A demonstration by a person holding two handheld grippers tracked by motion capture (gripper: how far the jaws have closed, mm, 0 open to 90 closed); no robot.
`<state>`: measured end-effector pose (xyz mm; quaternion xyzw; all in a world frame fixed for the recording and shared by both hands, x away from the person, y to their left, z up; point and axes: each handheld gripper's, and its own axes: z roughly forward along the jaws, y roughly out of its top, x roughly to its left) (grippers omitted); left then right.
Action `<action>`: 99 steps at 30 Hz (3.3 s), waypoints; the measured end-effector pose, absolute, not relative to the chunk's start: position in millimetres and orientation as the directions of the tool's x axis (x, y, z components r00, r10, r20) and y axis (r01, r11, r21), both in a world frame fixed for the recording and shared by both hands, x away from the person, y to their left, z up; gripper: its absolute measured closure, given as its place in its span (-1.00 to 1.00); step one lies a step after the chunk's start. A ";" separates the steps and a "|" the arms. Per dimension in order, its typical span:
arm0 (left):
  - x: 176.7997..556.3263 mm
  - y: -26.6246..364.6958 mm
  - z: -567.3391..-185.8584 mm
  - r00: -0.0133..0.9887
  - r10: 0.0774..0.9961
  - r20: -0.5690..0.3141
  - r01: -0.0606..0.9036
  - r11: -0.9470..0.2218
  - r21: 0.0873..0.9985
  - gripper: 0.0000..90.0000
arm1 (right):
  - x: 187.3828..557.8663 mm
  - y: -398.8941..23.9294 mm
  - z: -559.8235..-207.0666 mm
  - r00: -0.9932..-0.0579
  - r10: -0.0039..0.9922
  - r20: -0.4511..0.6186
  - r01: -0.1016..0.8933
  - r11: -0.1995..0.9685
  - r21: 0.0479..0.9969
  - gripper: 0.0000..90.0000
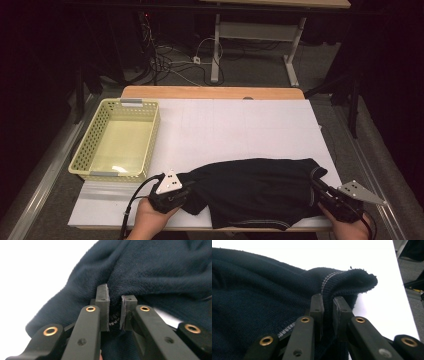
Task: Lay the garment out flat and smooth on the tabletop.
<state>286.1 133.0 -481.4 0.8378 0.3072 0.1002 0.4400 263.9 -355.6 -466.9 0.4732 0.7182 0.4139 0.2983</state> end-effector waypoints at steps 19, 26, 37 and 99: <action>247.8 143.9 -461.3 0.768 0.627 -0.129 0.413 -0.332 0.848 -0.23 | 245.8 -339.6 -441.9 -0.439 0.898 -0.033 0.344 0.202 0.917 0.51; 233.1 132.5 -450.3 0.804 0.586 -0.104 0.350 -0.323 0.879 -0.37 | 246.9 -318.1 -442.7 -0.504 0.861 -0.064 0.327 0.259 0.909 0.47; 227.4 89.2 -457.3 0.886 0.463 -0.032 0.243 -0.405 0.881 -0.27 | 234.8 -321.0 -448.9 -0.502 0.862 -0.065 0.350 0.271 0.897 0.45; 369.4 110.4 -390.0 0.724 0.690 0.005 0.296 -0.318 0.901 0.94 | 348.0 -323.2 -375.8 -0.408 0.896 -0.178 0.295 0.313 0.903 0.95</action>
